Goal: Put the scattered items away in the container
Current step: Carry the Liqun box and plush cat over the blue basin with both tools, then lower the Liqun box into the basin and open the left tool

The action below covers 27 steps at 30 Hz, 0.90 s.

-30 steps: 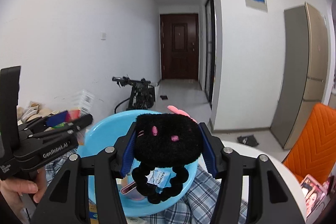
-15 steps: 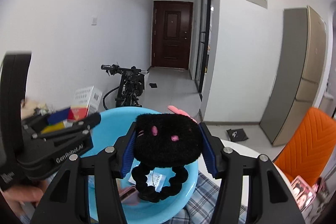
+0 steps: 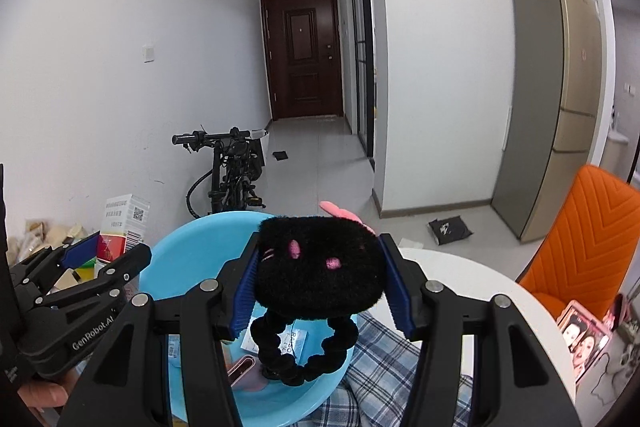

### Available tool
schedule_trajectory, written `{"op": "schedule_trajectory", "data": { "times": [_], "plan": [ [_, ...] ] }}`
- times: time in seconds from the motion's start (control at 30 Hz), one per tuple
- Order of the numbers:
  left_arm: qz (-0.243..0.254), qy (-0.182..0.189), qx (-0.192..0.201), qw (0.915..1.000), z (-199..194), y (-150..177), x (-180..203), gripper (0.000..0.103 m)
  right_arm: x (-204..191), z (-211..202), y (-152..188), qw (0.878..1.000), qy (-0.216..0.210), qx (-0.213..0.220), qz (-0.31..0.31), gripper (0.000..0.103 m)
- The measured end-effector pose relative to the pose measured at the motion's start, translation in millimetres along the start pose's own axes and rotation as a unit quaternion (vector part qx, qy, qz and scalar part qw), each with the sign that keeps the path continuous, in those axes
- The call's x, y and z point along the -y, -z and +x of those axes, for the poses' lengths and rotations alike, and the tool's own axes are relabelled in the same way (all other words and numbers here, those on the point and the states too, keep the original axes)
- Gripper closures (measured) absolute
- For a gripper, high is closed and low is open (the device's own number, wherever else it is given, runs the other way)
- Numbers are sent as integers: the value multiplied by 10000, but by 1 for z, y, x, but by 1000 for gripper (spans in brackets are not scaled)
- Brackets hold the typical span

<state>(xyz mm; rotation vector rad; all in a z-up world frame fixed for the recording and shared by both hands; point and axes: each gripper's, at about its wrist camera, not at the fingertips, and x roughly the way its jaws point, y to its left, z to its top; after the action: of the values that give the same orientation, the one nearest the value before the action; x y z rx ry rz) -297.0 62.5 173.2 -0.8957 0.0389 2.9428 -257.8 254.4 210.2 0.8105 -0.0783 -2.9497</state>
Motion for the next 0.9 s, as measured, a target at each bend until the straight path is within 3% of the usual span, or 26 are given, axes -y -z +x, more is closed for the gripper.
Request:
{"op": "schedule_trajectory", "data": {
  "times": [0.1, 0.17, 0.23, 0.3, 0.33, 0.4, 0.7, 0.9],
  "plan": [
    [-7, -228, -462, 9987, 4, -11, 0, 42, 2, 6, -8, 9983, 17, -540, -195, 49],
    [-103, -394, -1261, 9912, 18, -14, -1, 42, 1, 11, -11, 9947, 124, -913, -449, 49],
    [-235, -204, -1892, 9814, 27, -11, -3, 42, 1, 19, -11, 9878, 63, -1451, -559, 49],
    [-174, -101, -2011, 9794, 26, -11, 0, 42, 3, 27, -4, 9771, -183, -2079, -424, 49],
    [-83, -204, -2031, 9789, 25, -11, 2, 42, 4, 27, -2, 9745, -262, -2191, -412, 49],
    [70, -355, -2048, 9781, 22, -12, 4, 42, 7, 21, -3, 9763, -350, -2085, -470, 49],
    [-79, -352, -1905, 9810, 8, -16, -7, 42, -8, 9, -13, 9791, -388, -1898, -620, 49],
    [-152, -313, -1996, 9793, 27, -14, -18, 42, -23, 21, -20, 9799, -465, -1802, -714, 49]
  ]
}}
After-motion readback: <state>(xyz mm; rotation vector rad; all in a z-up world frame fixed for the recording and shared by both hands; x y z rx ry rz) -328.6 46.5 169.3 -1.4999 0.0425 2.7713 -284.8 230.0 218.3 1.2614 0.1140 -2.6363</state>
